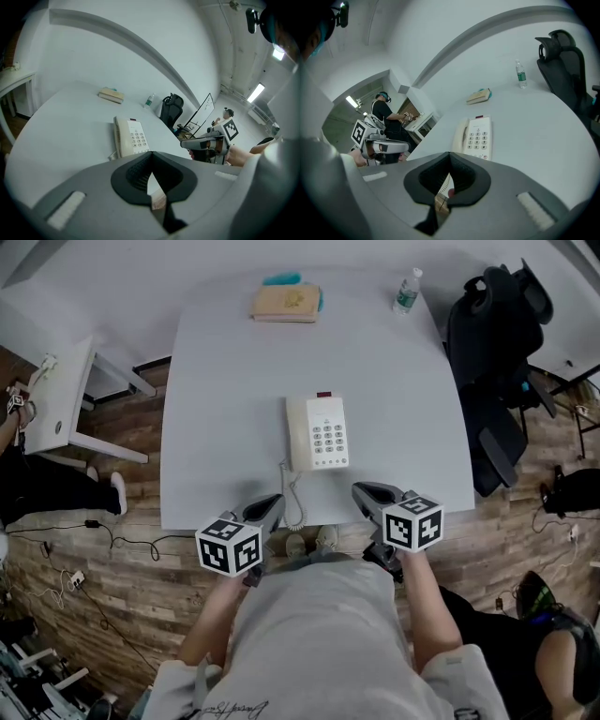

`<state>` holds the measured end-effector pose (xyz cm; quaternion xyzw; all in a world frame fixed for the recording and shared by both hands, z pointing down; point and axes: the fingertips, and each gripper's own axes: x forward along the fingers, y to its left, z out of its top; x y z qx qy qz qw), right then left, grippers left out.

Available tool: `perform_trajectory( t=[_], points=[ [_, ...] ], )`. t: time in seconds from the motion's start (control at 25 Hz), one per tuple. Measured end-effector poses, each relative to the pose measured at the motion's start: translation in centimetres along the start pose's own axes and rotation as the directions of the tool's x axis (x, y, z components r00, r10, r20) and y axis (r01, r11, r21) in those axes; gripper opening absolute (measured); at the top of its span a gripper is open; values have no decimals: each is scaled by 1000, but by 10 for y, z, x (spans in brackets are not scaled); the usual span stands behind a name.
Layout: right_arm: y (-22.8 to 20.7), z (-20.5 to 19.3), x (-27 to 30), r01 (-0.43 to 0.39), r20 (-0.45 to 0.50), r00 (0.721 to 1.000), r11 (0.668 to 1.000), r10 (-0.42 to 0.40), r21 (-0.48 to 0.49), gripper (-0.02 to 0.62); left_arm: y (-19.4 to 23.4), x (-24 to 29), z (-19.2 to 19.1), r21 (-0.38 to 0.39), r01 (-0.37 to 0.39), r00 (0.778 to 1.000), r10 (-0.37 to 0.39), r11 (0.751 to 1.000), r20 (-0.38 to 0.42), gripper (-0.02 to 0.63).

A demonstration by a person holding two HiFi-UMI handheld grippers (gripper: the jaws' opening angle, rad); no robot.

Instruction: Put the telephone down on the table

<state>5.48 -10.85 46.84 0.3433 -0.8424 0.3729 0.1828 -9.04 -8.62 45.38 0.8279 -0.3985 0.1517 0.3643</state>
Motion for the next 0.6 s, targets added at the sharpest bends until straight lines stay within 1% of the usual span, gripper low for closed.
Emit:
perform_trajectory(
  t=[0.36,0.6],
  points=[
    [8,8,-8,0,29,1000,1000,1,-8,5,-11,-1,5,46,22,1000,-22,999,-4,17],
    [7,14,-7,-4,32,999,1000,4,-20,5,-17,1,9,56,30,1000,-30,998,2,17]
  ],
)
